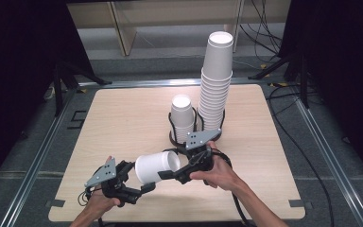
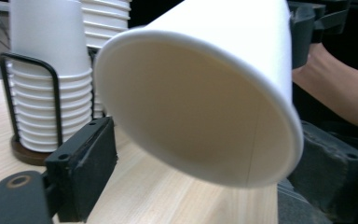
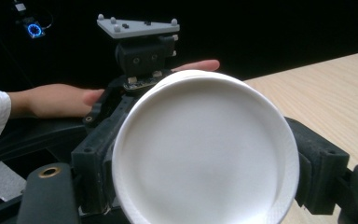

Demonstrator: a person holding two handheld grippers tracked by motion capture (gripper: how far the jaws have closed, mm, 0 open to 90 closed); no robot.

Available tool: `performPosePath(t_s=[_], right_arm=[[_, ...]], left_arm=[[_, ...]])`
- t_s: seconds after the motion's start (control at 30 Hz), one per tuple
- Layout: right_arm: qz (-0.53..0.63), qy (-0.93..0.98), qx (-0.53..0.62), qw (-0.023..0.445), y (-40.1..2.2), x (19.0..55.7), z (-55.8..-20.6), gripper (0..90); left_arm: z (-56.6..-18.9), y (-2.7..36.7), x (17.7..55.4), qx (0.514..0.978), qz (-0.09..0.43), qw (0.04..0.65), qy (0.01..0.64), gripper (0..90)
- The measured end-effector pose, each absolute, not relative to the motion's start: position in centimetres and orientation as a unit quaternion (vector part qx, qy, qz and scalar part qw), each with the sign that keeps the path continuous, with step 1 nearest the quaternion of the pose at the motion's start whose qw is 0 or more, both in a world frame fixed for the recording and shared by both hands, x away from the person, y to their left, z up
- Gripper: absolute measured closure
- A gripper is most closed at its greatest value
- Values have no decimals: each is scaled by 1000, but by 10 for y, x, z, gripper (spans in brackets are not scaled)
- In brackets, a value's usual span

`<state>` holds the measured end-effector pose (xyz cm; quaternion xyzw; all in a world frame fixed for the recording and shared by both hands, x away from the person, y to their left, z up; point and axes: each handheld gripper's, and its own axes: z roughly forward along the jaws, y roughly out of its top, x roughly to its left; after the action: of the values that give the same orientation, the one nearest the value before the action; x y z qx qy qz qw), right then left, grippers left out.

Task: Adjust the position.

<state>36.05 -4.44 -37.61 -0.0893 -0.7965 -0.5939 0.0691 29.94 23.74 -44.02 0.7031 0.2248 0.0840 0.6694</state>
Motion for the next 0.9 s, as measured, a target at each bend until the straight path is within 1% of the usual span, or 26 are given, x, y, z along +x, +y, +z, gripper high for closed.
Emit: performPosePath(t_s=[0.03, 0.1, 0.17, 0.27, 0.47, 0.5, 0.53, 0.57, 0.9], right_arm=[[-596, -795, -87, 74, -46, 361, -375, 241], [-597, -794, -88, 70, -48, 361, -375, 241], [-596, -795, -85, 79, -48, 361, -375, 241], [-589, -799, -83, 86, -45, 359, -378, 241], [-586, -801, -74, 94, -36, 357, -382, 241], [-583, -802, -77, 102, -35, 356, -383, 241], [-585, -802, -72, 95, -34, 357, -383, 240], [-584, -803, -74, 98, -34, 356, -383, 241], [-581, -804, -70, 99, -35, 357, -383, 244]], left_arm=[[-440, 238, 300, 704, 86, 668, 226, 79], [-441, 238, 300, 704, 89, 667, 229, 46], [-441, 238, 300, 704, 94, 668, 222, 8], [-440, 237, 299, 705, 95, 668, 218, 0], [-441, 234, 298, 713, 91, 664, 203, 0], [-441, 233, 297, 713, 89, 665, 203, 6], [-441, 233, 297, 713, 86, 666, 201, 22], [-441, 234, 297, 714, 88, 666, 196, 42], [-439, 235, 298, 715, 83, 668, 188, 71]])
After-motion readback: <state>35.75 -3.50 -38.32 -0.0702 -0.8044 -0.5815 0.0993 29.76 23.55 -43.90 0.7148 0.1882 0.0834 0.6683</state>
